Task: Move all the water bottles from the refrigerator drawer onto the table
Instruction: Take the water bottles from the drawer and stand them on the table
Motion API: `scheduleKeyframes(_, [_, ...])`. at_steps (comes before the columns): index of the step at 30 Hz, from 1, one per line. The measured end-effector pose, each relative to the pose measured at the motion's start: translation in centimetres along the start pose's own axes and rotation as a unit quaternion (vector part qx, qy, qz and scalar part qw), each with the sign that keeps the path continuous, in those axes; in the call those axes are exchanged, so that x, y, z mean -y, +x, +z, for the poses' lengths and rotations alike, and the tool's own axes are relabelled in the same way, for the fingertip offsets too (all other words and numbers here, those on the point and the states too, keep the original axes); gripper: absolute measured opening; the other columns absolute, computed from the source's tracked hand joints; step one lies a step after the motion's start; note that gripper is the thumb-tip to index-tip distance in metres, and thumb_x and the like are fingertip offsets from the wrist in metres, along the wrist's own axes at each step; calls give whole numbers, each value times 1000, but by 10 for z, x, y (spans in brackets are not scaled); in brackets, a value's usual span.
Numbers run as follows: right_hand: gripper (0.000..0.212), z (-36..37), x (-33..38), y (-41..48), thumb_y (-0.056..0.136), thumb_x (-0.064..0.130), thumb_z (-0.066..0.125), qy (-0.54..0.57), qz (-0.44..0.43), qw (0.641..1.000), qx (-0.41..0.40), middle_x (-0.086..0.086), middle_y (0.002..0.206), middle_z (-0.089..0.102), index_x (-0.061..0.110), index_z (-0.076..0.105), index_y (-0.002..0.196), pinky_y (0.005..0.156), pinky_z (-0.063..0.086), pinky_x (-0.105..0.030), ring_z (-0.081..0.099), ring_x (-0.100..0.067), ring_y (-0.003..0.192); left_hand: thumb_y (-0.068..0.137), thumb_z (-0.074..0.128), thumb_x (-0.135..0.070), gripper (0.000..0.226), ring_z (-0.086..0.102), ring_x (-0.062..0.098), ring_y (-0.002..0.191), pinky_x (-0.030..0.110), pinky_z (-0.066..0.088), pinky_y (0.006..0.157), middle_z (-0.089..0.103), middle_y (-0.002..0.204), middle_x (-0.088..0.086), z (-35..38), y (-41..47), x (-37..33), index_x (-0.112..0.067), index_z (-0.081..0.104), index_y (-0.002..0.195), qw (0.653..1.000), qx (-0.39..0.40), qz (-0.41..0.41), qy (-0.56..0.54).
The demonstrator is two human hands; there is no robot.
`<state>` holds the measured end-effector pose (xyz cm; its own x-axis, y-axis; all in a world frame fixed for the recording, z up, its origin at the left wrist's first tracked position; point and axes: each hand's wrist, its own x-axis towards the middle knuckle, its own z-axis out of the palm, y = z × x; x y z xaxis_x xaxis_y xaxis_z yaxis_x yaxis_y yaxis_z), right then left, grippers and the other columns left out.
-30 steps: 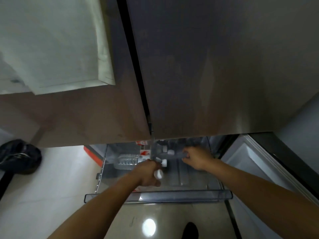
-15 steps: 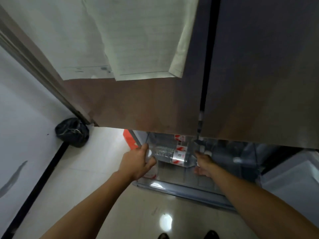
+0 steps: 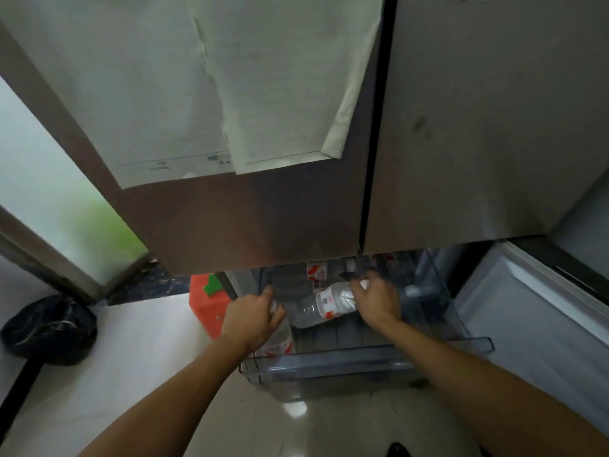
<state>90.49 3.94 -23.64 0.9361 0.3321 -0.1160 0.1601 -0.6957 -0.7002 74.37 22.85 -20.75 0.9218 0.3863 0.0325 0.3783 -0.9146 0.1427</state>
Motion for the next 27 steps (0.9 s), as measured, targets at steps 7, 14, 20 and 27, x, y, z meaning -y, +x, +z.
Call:
scheduleKeyframes(7, [22, -76, 23, -45, 91, 39, 54, -95, -139, 980, -107, -11, 89, 70, 17, 54, 95, 67, 42, -36, 63, -35, 84, 95, 40, -45, 30, 63, 34, 72, 35, 44, 60, 67, 77, 11, -48, -2, -25, -15, 44, 98, 994, -98, 50, 1])
scheduleKeyframes(14, [15, -134, 69, -77, 88, 29, 61, -35, -298, 940, -159, 2, 73, 56, 16, 55, 85, 56, 42, -32, 55, -22, 66, 93, 47, -42, 29, 60, 34, 61, 35, 43, 54, 58, 62, 8, -124, -46, -39, -14, 48, 90, 975, -223, 11, -14])
scheduleKeyframes(20, [25, -131, 94, -136, 82, 38, 53, 27, -394, 911, -122, 3, 70, 57, 14, 59, 82, 54, 36, -25, 54, -18, 62, 83, 36, -52, 42, 57, 34, 55, 30, 30, 51, 61, 62, 15, -147, -156, -31, -13, 51, 83, 946, -309, -92, -27])
scheduleKeyframes(27, [30, -53, 110, -242, 81, 49, 44, 22, -469, 882, 46, 2, 71, 59, 21, 53, 79, 52, 46, -30, 57, -20, 61, 88, 40, -52, 36, 60, 30, 65, 36, 50, 57, 66, 74, 10, -131, -336, 1, -19, 53, 91, 928, -245, -281, 8])
